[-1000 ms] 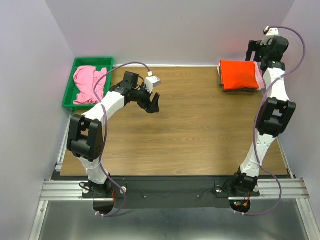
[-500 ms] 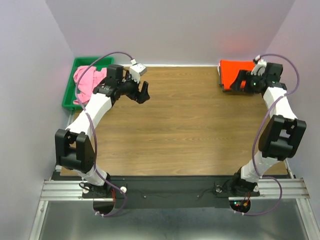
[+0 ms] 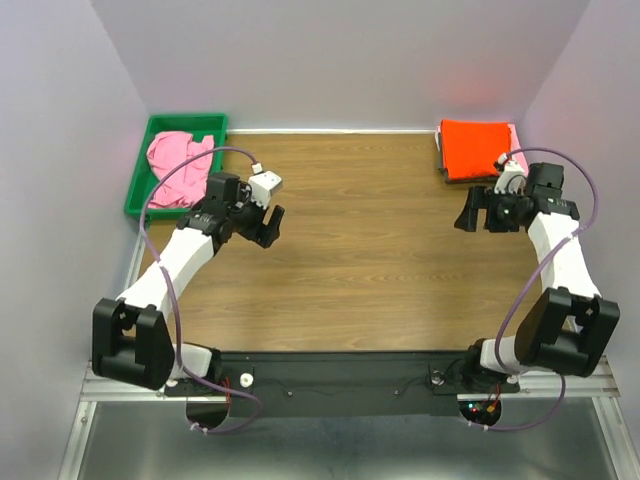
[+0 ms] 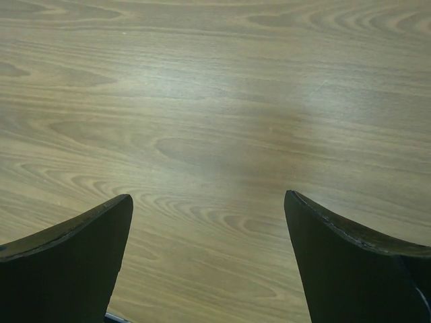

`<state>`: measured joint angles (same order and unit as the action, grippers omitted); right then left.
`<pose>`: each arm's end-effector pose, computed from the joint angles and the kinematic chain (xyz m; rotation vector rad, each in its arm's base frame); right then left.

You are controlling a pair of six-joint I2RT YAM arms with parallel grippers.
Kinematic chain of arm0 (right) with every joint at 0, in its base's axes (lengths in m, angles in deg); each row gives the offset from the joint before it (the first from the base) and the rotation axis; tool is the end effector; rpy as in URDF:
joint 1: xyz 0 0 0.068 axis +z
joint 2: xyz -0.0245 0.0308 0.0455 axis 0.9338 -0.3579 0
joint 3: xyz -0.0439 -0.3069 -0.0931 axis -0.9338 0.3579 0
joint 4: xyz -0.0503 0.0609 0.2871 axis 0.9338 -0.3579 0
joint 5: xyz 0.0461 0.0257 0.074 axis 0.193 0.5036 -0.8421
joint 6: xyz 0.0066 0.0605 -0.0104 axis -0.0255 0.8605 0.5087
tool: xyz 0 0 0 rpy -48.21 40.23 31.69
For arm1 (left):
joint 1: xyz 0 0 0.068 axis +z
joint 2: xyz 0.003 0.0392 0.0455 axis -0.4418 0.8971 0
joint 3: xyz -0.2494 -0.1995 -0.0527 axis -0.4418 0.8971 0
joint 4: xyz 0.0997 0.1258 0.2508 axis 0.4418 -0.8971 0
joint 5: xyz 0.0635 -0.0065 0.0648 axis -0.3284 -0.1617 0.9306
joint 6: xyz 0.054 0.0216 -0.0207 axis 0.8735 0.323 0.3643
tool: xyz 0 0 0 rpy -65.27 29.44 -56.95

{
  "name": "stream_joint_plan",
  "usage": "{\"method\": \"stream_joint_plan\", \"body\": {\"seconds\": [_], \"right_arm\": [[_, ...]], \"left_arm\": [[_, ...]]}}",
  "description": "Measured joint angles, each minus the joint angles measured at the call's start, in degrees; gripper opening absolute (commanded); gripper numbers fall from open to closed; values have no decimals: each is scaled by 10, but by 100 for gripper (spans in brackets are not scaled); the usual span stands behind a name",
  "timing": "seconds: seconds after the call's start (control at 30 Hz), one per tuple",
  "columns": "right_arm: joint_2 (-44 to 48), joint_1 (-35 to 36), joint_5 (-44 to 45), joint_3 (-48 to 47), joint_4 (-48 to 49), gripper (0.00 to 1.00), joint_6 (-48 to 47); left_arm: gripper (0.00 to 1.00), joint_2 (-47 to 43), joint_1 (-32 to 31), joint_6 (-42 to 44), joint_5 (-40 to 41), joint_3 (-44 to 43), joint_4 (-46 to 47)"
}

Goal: Fold and stack the t-shirts
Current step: Neatly place the folded tshirt to the corner

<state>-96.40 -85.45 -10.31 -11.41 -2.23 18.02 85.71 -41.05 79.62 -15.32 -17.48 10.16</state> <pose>0.3105 -0.0674 0.3173 -0.0970 2.3987 0.4319 0.3102 -0.0993 0.3088 0.8306 2.0197 -0.3568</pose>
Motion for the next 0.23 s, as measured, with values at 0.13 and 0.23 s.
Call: {"method": "stream_joint_plan", "body": {"seconds": [0.13, 0.23], "right_arm": [[49, 0, 2, 12, -9, 100, -10], [77, 0, 2, 18, -19, 100, -10]], "left_arm": [[88, -34, 0, 10, 21, 22, 15], [88, -39, 1, 8, 33, 30, 21]]}}
